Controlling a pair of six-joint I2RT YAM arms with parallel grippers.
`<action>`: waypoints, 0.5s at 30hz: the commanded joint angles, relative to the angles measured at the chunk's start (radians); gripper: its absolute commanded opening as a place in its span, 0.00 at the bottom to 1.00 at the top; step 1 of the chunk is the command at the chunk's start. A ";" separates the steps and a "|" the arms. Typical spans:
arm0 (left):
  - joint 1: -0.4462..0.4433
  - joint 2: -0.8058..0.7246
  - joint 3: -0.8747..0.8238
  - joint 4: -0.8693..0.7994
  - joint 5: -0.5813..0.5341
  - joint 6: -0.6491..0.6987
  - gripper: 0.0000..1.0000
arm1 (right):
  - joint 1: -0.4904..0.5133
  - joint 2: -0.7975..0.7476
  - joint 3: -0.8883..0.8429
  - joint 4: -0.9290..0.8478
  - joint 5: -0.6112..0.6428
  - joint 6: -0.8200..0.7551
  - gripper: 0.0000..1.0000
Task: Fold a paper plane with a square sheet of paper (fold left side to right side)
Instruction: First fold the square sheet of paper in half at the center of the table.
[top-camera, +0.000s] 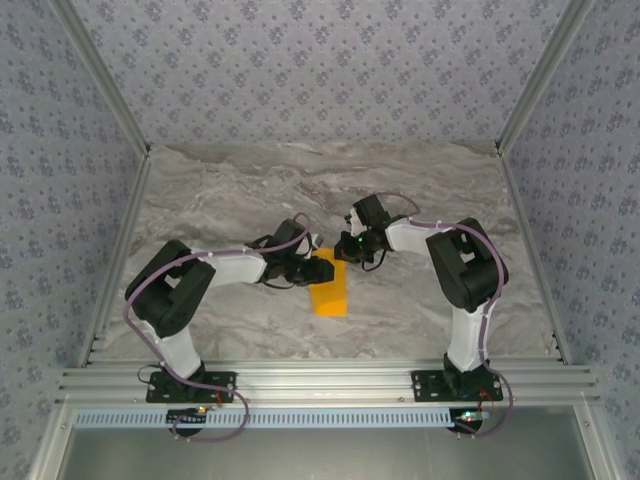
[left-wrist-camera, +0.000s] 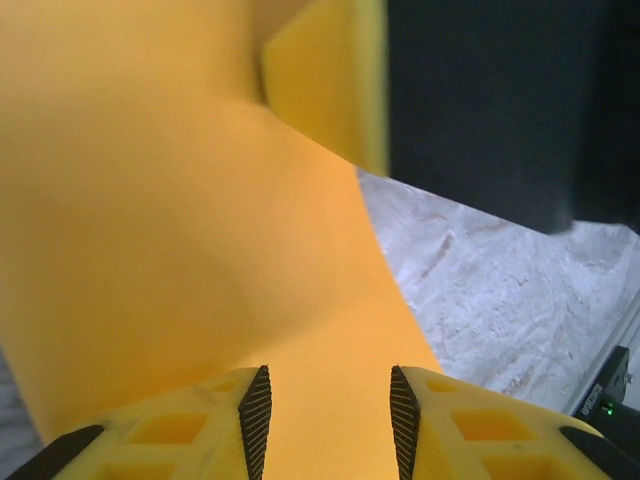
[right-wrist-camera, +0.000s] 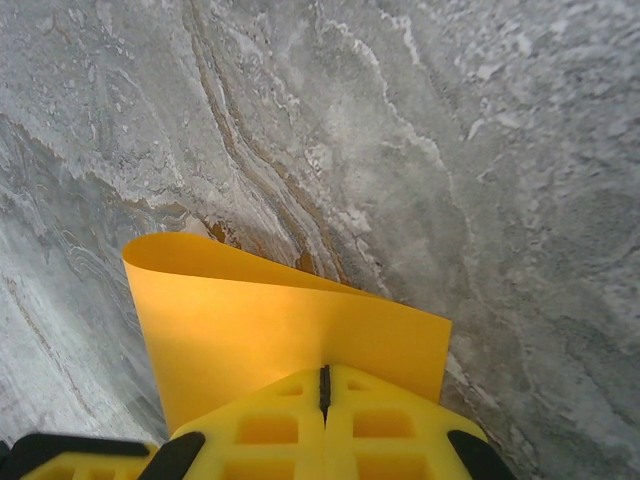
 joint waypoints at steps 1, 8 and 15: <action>-0.014 -0.034 -0.014 -0.013 0.003 0.024 0.39 | 0.010 0.044 0.000 -0.103 0.060 -0.006 0.00; -0.023 -0.013 -0.050 0.001 -0.012 0.018 0.39 | 0.013 0.044 0.010 -0.118 0.062 -0.008 0.00; -0.061 -0.030 -0.107 0.021 -0.008 0.017 0.38 | 0.014 0.051 0.021 -0.137 0.077 -0.009 0.00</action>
